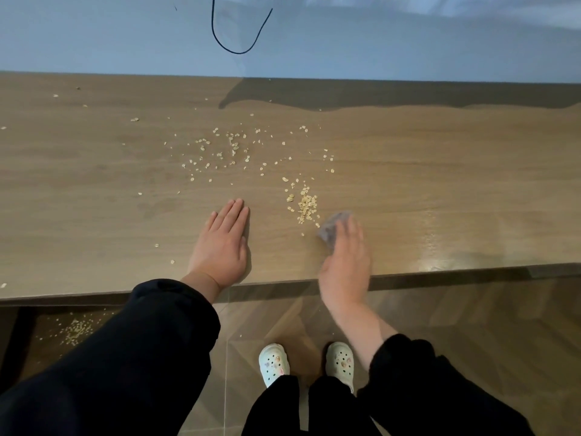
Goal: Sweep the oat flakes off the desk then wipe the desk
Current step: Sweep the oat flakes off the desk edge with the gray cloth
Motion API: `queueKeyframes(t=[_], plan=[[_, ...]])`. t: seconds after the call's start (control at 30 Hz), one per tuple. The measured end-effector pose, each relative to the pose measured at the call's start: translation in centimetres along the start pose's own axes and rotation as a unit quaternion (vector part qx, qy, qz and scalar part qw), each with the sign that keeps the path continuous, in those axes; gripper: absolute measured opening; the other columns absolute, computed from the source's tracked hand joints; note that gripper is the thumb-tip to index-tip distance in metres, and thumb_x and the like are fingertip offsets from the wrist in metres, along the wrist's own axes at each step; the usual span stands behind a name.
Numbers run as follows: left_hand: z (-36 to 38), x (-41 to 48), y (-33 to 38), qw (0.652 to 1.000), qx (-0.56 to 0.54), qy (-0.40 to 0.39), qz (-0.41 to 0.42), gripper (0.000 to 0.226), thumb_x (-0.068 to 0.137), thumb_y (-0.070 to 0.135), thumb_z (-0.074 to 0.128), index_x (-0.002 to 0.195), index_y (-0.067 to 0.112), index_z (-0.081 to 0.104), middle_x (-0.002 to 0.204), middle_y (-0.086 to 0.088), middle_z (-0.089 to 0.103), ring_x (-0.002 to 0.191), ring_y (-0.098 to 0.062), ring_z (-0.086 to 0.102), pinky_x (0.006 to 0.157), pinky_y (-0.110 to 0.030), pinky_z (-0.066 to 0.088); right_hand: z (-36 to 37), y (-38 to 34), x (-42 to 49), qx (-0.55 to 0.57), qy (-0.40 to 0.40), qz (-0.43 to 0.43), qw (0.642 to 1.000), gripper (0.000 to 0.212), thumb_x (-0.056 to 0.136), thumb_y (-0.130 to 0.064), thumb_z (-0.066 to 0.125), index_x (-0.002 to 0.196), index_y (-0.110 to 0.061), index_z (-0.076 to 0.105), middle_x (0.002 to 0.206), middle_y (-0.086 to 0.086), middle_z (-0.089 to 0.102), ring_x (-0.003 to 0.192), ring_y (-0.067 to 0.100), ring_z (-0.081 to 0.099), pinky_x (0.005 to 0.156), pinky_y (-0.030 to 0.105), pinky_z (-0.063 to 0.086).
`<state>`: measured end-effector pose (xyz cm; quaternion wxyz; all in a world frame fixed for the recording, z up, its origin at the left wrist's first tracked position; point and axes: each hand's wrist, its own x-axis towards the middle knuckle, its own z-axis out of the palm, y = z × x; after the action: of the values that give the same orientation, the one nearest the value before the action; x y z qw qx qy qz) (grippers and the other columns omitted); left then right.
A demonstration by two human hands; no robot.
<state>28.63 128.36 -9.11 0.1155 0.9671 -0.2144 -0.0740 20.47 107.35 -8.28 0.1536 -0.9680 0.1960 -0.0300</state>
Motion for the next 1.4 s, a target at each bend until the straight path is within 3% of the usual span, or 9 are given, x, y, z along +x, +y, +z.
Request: queueKeyframes(t=[0.13,0.27,0.4,0.67,0.83,1.03,1.13,1.3,1.4], plan=[[0.0,-0.1,0.0,1.0,-0.004,0.005,-0.003,0.071,0.086,0.034,0.014,0.148,0.004,0.032,0.157,-0.011,0.025,0.146,-0.025,0.019,0.119,-0.037,0.008,-0.5,0.9,0.3,-0.022,-0.056,-0.057,0.997,0.079,0.087,-0.01,0.062,0.154,-0.015,0.018,0.163,0.003,0.008,0.15,0.019,0.003,0.121,0.038,0.0],[-0.2,-0.1,0.2,1.0,-0.017,0.011,-0.011,0.072,0.086,0.035,0.015,0.147,0.004,0.034,0.157,-0.012,0.024,0.146,-0.027,0.019,0.12,-0.039,0.01,-2.2,5.5,3.1,0.008,-0.004,0.054,0.999,0.07,0.087,-0.005,0.057,0.15,-0.015,0.029,0.161,0.004,0.017,0.148,0.022,0.017,0.12,0.047,0.022],[-0.1,-0.1,0.3,1.0,0.008,-0.003,-0.013,0.075,0.084,0.037,0.01,0.15,0.006,0.027,0.159,-0.011,0.017,0.148,-0.025,0.012,0.12,-0.037,0.005,-2.0,5.4,4.3,-0.01,0.028,0.101,0.994,0.062,0.093,-0.009,0.049,0.151,-0.011,0.027,0.161,0.009,0.018,0.148,0.026,0.017,0.12,0.047,0.02],[0.0,0.0,0.5,0.999,0.028,-0.015,-0.037,0.077,0.083,0.04,0.001,0.154,0.013,0.013,0.162,-0.002,0.005,0.149,-0.017,0.0,0.119,-0.035,-0.001,-2.5,5.4,4.5,-0.098,-0.079,-0.134,0.983,0.07,0.096,-0.014,0.048,0.154,-0.015,0.009,0.162,0.003,0.001,0.15,0.019,0.002,0.123,0.041,0.01],[0.0,1.1,2.0,0.99,-0.009,-0.012,-0.143,0.058,0.101,0.038,0.015,0.155,0.02,0.002,0.161,0.006,-0.009,0.147,-0.01,-0.011,0.119,-0.037,-0.004,-3.1,8.7,9.5,-0.049,-0.015,0.001,0.999,0.066,0.088,-0.004,0.052,0.15,-0.005,0.027,0.159,0.015,0.022,0.146,0.03,0.02,0.119,0.049,0.019],[0.6,1.6,3.0,0.978,0.004,0.012,-0.21,0.065,0.098,0.05,0.014,0.154,0.023,-0.005,0.161,0.004,-0.014,0.146,-0.012,-0.016,0.119,-0.045,-0.006,-1.4,4.5,16.0,0.016,0.026,0.049,0.998,0.062,0.089,0.0,0.041,0.15,-0.003,0.025,0.159,0.017,0.019,0.148,0.031,0.014,0.12,0.047,0.015],[0.7,1.7,3.2,0.974,0.011,0.018,-0.224,0.067,0.095,0.054,0.016,0.154,0.029,-0.004,0.161,0.003,-0.011,0.147,-0.013,-0.015,0.118,-0.049,-0.005,-0.5,2.5,17.3,0.007,0.016,-0.014,1.0,0.066,0.09,0.0,0.041,0.152,-0.007,0.02,0.161,0.012,0.015,0.149,0.027,0.011,0.122,0.043,0.012],[1.1,1.7,3.1,0.971,0.02,0.029,-0.236,0.073,0.087,0.059,0.007,0.154,0.032,0.001,0.161,0.004,-0.009,0.147,-0.013,-0.014,0.118,-0.049,-0.004,-1.1,4.7,16.4,-0.005,-0.054,-0.24,0.969,0.065,0.092,0.0,0.043,0.153,-0.006,0.022,0.161,0.008,0.016,0.149,0.023,0.014,0.122,0.038,0.013],[1.0,1.7,3.2,0.971,0.016,0.036,-0.234,0.073,0.087,0.06,0.009,0.154,0.031,0.006,0.161,0.004,-0.005,0.148,-0.014,-0.011,0.118,-0.049,-0.002,-1.5,7.3,20.5,0.031,-0.022,-0.158,0.987,0.064,0.089,-0.001,0.049,0.149,-0.008,0.029,0.156,0.012,0.03,0.142,0.031,0.032,0.116,0.05,0.029]])
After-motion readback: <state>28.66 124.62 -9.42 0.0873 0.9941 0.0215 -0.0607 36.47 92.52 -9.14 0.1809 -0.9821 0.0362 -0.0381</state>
